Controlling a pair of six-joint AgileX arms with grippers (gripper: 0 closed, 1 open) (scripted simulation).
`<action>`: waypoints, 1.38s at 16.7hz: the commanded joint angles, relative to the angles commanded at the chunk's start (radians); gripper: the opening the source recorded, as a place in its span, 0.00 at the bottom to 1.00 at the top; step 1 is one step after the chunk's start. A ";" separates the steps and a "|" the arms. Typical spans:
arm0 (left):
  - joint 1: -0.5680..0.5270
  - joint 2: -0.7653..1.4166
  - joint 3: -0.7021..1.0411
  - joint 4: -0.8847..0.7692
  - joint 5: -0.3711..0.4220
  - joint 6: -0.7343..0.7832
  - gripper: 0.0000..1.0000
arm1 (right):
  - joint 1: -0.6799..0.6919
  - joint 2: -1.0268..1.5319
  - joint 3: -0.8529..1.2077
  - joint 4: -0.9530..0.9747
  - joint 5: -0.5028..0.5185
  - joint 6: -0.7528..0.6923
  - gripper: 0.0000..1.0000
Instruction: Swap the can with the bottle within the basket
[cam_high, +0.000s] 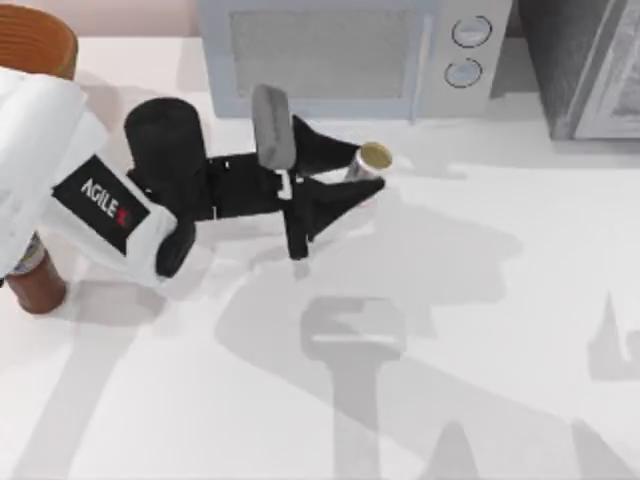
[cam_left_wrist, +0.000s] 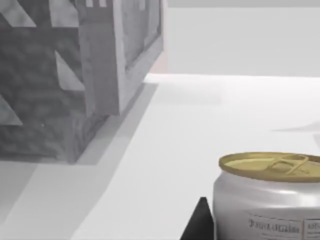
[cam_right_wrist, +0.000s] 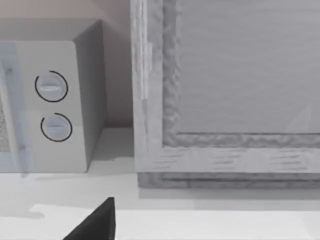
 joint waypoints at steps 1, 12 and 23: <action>-0.008 0.057 0.026 0.025 0.029 0.000 0.00 | 0.000 0.000 0.000 0.000 0.000 0.000 1.00; -0.030 0.206 0.094 0.090 0.106 -0.002 0.08 | 0.000 0.000 0.000 0.000 0.000 0.000 1.00; -0.030 0.206 0.094 0.090 0.106 -0.002 0.90 | 0.000 0.000 0.000 0.000 0.000 0.000 1.00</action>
